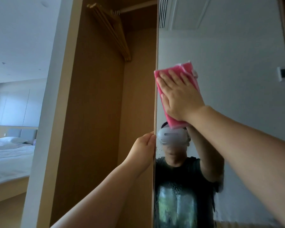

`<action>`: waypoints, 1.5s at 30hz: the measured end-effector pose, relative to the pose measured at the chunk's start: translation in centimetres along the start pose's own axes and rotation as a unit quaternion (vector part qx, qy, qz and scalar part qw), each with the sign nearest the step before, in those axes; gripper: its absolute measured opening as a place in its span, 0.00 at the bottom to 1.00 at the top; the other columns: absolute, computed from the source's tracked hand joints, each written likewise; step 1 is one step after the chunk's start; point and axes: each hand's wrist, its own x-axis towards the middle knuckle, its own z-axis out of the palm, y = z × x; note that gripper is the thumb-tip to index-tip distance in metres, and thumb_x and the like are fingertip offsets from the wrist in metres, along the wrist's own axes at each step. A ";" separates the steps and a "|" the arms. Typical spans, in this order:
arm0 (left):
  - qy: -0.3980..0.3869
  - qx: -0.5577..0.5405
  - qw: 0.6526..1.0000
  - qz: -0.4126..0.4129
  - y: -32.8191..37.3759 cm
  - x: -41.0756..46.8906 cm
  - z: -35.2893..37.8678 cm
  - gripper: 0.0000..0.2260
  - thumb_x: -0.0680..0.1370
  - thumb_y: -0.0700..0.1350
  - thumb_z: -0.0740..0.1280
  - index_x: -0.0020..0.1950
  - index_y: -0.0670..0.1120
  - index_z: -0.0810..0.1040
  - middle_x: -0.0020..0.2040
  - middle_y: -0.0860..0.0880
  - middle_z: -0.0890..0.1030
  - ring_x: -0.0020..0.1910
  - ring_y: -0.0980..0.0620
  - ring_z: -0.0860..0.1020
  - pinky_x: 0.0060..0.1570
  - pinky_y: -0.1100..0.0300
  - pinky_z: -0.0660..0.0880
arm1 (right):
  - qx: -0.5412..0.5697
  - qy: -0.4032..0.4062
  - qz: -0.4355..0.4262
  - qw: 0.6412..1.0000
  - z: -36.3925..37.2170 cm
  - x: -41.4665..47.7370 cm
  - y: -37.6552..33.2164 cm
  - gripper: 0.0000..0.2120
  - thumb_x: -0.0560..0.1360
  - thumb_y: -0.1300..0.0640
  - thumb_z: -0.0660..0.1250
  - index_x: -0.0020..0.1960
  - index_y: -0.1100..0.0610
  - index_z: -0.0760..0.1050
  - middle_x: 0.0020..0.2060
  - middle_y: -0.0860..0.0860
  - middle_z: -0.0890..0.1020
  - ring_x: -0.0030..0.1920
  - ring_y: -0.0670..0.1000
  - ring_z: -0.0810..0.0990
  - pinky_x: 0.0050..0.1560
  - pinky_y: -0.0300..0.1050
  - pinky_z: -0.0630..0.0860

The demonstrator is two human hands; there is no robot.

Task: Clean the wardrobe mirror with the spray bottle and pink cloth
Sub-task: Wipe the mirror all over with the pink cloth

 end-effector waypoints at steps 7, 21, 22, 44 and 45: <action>-0.007 -0.005 1.000 -0.004 -0.3 0.1 -0.1 0.15 0.83 0.47 0.57 0.40 0.43 0.76 0.26 0.56 0.72 0.27 0.57 0.69 0.28 0.64 0.68 | -0.005 0.003 0.025 1.000 0.1 1.6 0.4 0.28 0.81 0.48 0.40 0.79 0.55 0.49 0.78 0.52 0.54 0.78 0.56 0.49 0.77 0.56 0.44; -0.008 -0.041 0.999 -0.012 -0.2 -0.1 0.0 0.14 0.82 0.47 0.57 0.43 0.54 0.80 0.28 0.62 0.79 0.27 0.66 0.75 0.30 0.71 0.70 | 0.026 0.023 0.042 0.999 2.4 -7.1 -6.0 0.27 0.82 0.48 0.44 0.78 0.60 0.53 0.77 0.58 0.58 0.77 0.59 0.53 0.76 0.59 0.50; -0.010 -0.059 0.998 -0.024 -0.2 -0.1 0.0 0.14 0.82 0.48 0.57 0.43 0.54 0.81 0.30 0.61 0.80 0.30 0.64 0.76 0.34 0.68 0.72 | 0.024 0.019 0.038 0.999 2.7 -7.9 -6.4 0.28 0.83 0.48 0.43 0.78 0.60 0.53 0.77 0.58 0.58 0.77 0.60 0.53 0.76 0.59 0.50; -0.079 -0.040 0.983 -0.160 -4.2 -6.0 0.3 0.19 0.84 0.48 0.55 0.55 0.33 0.76 0.51 0.31 0.80 0.52 0.33 0.79 0.50 0.40 0.79 | 0.077 -0.003 0.073 0.994 3.6 -14.6 -10.9 0.28 0.82 0.48 0.43 0.78 0.60 0.51 0.77 0.59 0.56 0.78 0.61 0.50 0.76 0.60 0.44; -0.079 -0.048 0.982 -0.163 -4.2 -6.0 0.4 0.19 0.84 0.47 0.55 0.56 0.32 0.76 0.53 0.31 0.79 0.53 0.33 0.79 0.50 0.40 0.79 | 0.078 -0.010 0.070 0.994 3.7 -15.3 -11.4 0.28 0.83 0.47 0.44 0.78 0.60 0.50 0.77 0.59 0.55 0.78 0.61 0.50 0.76 0.60 0.43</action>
